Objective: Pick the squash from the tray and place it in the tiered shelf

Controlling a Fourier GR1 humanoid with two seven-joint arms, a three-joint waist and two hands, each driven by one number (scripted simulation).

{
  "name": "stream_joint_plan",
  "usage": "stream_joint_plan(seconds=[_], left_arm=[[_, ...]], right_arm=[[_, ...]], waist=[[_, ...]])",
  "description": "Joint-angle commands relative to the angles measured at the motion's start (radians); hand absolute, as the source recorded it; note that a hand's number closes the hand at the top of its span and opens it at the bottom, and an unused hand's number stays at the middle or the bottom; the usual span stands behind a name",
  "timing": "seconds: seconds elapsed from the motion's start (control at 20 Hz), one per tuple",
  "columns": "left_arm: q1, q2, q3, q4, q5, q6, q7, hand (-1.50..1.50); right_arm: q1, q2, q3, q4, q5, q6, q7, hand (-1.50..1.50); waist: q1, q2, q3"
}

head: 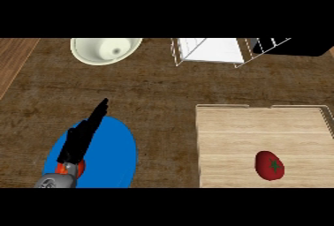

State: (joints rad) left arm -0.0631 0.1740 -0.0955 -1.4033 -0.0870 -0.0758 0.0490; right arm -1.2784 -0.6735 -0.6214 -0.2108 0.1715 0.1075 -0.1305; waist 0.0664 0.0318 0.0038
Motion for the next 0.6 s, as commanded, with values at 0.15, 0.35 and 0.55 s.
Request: stream_joint_plan(seconds=[0.15, 0.35, 0.55], left_arm=[[-0.017, 0.000, 0.007, 0.017, 0.000, -0.003, 0.014, 0.00], [-0.039, 0.020, 0.021, -0.011, 0.026, -0.033, 0.061, 0.00], [-0.006, 0.000, 0.004, 0.022, 0.014, -0.027, 0.018, 0.00]], right_arm=[[0.090, -0.142, 0.006, 0.003, 0.012, 0.157, -0.099, -1.50], [0.118, -0.147, 0.018, 0.010, 0.024, 0.205, -0.152, -1.50], [0.138, -0.200, 0.035, 0.031, 0.044, 0.266, -0.137, -1.50]], waist=[[0.015, 0.014, 0.002], [0.015, 0.007, 0.002], [0.018, 0.010, 0.002]])
